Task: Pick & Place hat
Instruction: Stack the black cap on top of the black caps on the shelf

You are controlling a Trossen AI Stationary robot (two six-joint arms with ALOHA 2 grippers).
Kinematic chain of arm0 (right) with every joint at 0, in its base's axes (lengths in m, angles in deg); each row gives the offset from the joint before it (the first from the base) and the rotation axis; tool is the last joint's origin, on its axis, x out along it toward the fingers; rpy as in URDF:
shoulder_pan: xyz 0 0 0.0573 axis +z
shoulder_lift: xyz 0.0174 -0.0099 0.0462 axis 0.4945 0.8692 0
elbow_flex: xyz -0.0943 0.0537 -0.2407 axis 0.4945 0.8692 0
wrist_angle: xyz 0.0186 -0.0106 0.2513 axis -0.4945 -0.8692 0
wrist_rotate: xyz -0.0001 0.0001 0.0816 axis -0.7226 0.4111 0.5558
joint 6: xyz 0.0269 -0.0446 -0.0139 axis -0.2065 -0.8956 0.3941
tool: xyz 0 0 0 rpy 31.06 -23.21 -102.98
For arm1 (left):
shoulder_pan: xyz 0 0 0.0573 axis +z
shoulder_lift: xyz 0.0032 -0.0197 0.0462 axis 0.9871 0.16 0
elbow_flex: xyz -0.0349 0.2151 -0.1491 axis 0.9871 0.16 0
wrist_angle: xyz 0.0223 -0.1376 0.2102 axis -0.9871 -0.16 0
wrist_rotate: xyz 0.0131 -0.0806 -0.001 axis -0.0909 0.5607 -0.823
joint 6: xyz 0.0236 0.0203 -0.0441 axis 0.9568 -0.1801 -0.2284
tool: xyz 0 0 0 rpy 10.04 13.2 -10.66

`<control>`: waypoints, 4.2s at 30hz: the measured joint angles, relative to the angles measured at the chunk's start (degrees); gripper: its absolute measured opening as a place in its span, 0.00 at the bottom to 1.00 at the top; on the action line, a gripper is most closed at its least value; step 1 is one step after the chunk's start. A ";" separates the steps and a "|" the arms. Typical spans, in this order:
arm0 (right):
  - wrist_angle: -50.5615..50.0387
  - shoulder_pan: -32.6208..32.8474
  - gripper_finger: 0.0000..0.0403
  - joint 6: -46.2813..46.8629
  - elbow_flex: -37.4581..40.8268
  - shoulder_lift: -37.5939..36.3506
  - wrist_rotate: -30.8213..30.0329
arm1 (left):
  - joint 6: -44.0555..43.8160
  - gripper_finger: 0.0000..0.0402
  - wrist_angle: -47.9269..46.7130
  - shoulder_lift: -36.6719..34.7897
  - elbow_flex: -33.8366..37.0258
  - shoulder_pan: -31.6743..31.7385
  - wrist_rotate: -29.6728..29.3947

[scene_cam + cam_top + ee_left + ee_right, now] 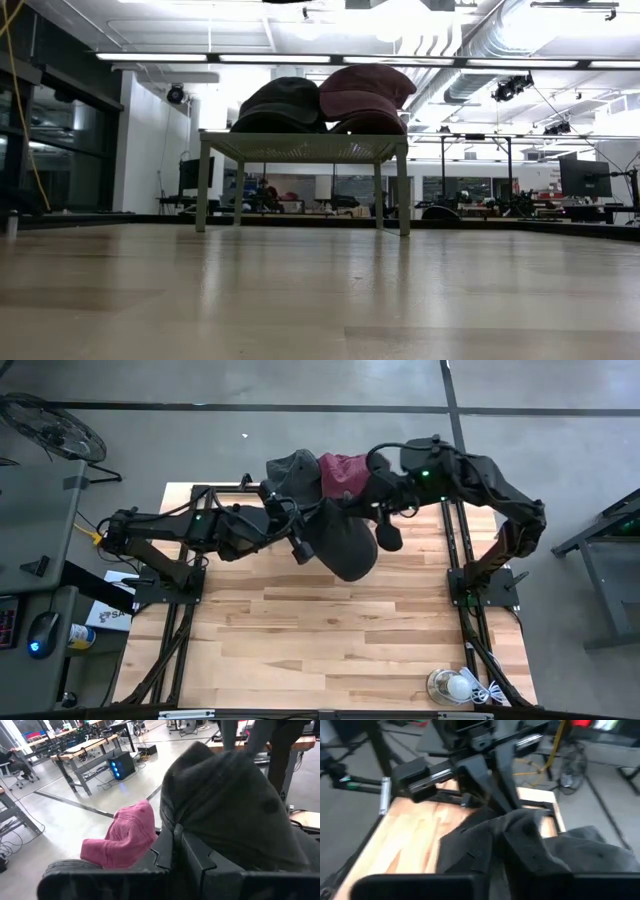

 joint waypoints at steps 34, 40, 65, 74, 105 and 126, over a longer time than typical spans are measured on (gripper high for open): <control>-6.04 -0.07 0.36 4.11 -0.04 -5.28 -14.83 | 2.86 0.02 -36.41 -4.06 -23.38 24.90 44.08; -5.72 -0.07 0.36 5.01 0.00 -5.23 -17.56 | 8.54 0.02 -38.62 -1.69 -23.71 33.56 57.71; -5.64 -0.07 0.36 10.36 0.00 -5.21 -22.65 | 24.46 0.02 -42.10 3.94 -23.69 51.01 78.43; -5.64 -0.07 0.36 10.56 0.00 -5.21 -23.67 | 27.27 0.02 -41.16 6.39 -23.70 54.63 79.46; -5.62 -0.09 0.36 11.64 0.00 -4.65 -24.91 | 25.56 0.07 -34.15 17.04 -23.69 56.98 60.48; -5.62 -0.09 0.36 11.65 0.00 -4.58 -24.76 | 25.24 0.18 -34.22 19.88 -23.69 56.59 60.46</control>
